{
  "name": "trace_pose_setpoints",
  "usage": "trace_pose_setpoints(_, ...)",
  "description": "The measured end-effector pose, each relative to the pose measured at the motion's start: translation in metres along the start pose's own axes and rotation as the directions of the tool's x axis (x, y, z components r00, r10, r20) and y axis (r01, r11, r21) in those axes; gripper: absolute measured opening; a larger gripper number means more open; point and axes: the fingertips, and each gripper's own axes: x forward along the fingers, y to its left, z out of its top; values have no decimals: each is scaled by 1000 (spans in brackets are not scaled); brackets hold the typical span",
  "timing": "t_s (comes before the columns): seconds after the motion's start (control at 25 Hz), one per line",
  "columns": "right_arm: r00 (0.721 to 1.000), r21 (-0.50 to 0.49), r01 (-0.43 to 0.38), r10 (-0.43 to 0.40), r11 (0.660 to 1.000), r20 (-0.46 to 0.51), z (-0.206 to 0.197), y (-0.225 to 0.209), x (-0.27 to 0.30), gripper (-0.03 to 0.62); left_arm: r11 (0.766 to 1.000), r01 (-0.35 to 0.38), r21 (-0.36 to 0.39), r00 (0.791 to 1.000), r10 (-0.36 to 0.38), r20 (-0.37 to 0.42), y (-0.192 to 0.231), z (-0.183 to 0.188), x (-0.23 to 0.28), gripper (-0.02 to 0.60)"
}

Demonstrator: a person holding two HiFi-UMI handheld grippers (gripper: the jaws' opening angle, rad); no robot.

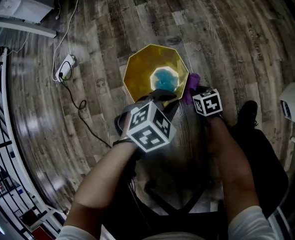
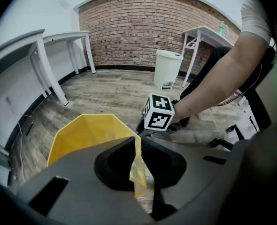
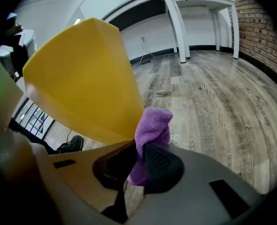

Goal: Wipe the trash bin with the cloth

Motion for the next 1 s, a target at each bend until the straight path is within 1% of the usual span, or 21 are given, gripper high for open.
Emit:
trace_pose_setpoints(0.12, 1000, -2, 17, -17, 1000, 8, 6, -1, -21, 48, 1000, 1, -13, 999, -1, 33, -2, 6, -11, 20)
trace_pose_setpoints(0.2, 999, 2, 28, -28, 1000, 20, 10, 0, -37, 47, 999, 17, -36, 998, -15, 59, -7, 8, -20, 20)
trace_pose_setpoints(0.28, 999, -2, 36, -35, 999, 37, 16, 4, -52, 48, 998, 17, -58, 997, -13, 76, -9, 7, -31, 20)
trace_pose_setpoints(0.4, 997, -14, 50, -49, 999, 59, 26, 11, -73, 48, 993, 9, -116, 993, 4, 114, -12, 11, -53, 20)
trace_pose_setpoints(0.6, 992, -23, 69, -66, 997, 106, 45, 24, -106, 48, 978, -6, -207, 980, 47, 193, -23, 24, -86, 18)
trace_pose_setpoints(0.76, 989, -30, 88, -84, 996, 122, 48, 35, -127, 48, 956, -16, -294, 966, 90, 242, -40, 22, -109, 18)
trace_pose_setpoints(0.88, 988, -49, 99, -92, 994, 127, 54, 43, -142, 48, 943, -28, -332, 954, 124, 274, -48, 25, -125, 18)
trace_pose_setpoints(1.0, 988, -77, 117, -108, 990, 114, 52, 49, -154, 48, 934, -34, -355, 943, 148, 299, -55, 28, -137, 18)
